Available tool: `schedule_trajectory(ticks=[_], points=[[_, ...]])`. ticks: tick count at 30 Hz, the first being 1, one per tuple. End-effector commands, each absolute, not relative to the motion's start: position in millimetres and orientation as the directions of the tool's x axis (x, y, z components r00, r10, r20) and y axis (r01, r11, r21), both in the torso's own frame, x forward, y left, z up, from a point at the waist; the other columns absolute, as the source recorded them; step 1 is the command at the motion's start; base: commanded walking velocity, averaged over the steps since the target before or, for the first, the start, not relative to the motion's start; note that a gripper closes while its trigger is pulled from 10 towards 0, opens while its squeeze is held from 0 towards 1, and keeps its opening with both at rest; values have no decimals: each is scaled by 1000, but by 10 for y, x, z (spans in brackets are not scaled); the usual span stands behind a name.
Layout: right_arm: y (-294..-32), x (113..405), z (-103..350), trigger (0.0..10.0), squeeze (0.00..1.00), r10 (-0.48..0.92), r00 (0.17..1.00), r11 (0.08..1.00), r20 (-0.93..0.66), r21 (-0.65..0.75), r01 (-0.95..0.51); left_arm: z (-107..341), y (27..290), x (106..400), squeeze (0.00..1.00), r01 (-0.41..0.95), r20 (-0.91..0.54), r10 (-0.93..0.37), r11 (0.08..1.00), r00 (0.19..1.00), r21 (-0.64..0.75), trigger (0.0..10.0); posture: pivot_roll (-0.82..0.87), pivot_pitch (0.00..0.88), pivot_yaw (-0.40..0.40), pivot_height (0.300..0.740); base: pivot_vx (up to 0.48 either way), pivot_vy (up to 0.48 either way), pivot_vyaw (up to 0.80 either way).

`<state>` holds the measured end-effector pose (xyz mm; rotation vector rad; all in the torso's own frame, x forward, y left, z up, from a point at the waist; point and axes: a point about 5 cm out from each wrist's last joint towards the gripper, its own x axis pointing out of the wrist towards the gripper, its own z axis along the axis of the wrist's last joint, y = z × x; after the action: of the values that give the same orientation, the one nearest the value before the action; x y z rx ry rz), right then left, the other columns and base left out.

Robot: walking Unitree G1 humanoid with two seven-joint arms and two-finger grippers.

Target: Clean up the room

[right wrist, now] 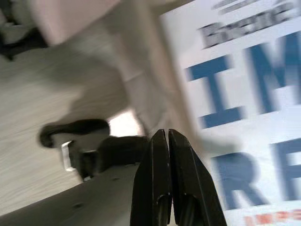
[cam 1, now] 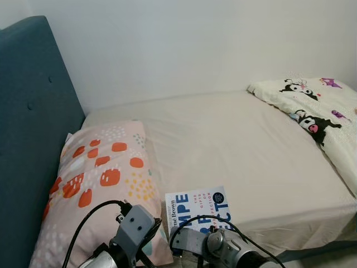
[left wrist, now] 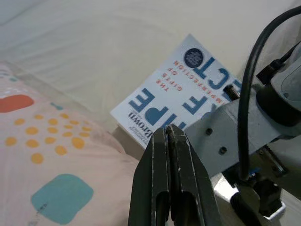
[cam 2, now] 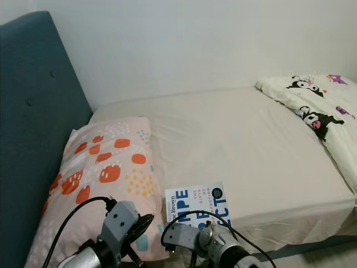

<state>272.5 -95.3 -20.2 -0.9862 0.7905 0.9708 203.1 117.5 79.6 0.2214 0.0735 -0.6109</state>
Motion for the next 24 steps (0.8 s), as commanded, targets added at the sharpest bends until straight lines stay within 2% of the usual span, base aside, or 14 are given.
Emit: schedule_trajectory(ticks=[1,9,24], points=[[-918,2743,-191,10000,0,312,391,252,-866,-321,-913,809,1186,2033,0,556,-128,-541,805,831,205,10000,-29,89,-40,615,0,0,0],[-869,2814,-121,10000,0,370,435,304,-821,-335,-892,814,1222,2078,0,536,-124,-522,816,844,215,10000,-34,76,-39,610,0,0,0],[-860,2830,-108,10000,0,395,438,311,-808,-331,-891,809,1198,2102,0,540,-124,-526,811,841,223,10000,-40,71,-35,580,0,0,0]])
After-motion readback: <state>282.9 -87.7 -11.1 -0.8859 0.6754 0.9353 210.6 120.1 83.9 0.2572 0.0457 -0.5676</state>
